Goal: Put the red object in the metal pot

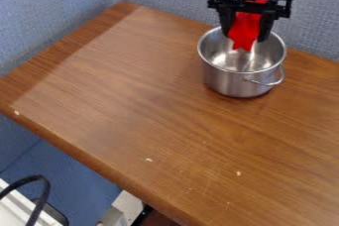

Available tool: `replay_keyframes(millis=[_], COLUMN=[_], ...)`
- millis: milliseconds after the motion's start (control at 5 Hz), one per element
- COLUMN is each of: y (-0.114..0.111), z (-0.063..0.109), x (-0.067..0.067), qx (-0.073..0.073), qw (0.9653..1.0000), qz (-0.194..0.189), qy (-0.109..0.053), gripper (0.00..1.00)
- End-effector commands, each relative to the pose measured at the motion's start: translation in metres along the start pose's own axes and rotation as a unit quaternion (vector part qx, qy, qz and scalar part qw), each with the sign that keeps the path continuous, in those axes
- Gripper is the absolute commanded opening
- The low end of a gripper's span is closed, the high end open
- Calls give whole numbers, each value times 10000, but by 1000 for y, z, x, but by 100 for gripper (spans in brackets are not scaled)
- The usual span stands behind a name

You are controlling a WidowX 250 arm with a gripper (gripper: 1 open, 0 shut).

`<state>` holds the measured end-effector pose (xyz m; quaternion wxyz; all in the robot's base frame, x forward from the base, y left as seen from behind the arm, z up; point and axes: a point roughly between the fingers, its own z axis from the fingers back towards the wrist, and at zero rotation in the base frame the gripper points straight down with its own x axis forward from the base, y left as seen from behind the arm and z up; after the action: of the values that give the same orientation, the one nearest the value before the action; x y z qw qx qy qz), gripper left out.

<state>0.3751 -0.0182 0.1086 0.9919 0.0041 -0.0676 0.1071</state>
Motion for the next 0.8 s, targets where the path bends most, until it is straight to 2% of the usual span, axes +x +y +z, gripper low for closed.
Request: replay_keyframes(millis=[0, 200, 600], y=[7, 10, 13], z=[8, 1, 4], x=[5, 7, 8], qx=[23, 72, -14], qw=[9998, 9999, 9999], qz=[49, 62, 61], qy=[-178, -128, -119], gripper=[0, 0, 0])
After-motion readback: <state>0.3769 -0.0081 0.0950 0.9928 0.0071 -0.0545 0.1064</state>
